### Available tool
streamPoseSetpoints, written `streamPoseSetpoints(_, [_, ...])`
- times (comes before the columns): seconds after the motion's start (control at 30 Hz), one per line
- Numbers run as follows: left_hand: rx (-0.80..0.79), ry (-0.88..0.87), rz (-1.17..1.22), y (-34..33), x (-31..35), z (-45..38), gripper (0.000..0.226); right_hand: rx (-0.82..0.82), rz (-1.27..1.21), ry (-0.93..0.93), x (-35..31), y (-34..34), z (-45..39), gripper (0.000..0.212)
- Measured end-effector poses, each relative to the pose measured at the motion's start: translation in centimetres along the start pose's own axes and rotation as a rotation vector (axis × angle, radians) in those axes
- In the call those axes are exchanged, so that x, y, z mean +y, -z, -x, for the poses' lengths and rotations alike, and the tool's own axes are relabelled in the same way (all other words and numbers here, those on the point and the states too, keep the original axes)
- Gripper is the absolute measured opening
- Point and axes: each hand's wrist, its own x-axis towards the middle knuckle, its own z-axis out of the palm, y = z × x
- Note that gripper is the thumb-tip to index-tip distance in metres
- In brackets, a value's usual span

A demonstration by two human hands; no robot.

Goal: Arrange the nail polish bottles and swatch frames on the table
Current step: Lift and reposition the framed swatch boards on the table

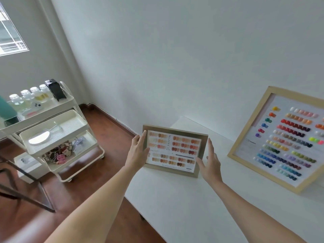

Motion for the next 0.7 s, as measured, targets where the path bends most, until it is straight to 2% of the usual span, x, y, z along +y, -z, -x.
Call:
streamPoseSetpoints(0.17, [-0.008,-0.037,0.025,-1.7,-1.3,-1.7,0.078,-0.036,-0.013,0.038,1.4,-1.7,-1.3,0.086])
streamPoseSetpoints(0.33, [0.008,-0.001,0.097,-2.4,-3.2,-3.2,0.08,-0.032,0.002,0.04,2.6,-2.6,-2.2,0.086])
streamPoseSetpoints(0.57, [0.04,-0.09,0.091,-3.5,-5.0,-6.2,0.087,-0.007,0.086,0.062,3.6,-2.8,-3.5,0.104])
streamPoseSetpoints(0.7, [-0.025,-0.144,0.116,-4.1,-3.9,-9.8,0.087,0.033,0.087,-0.009,4.2,-2.1,-5.4,0.107])
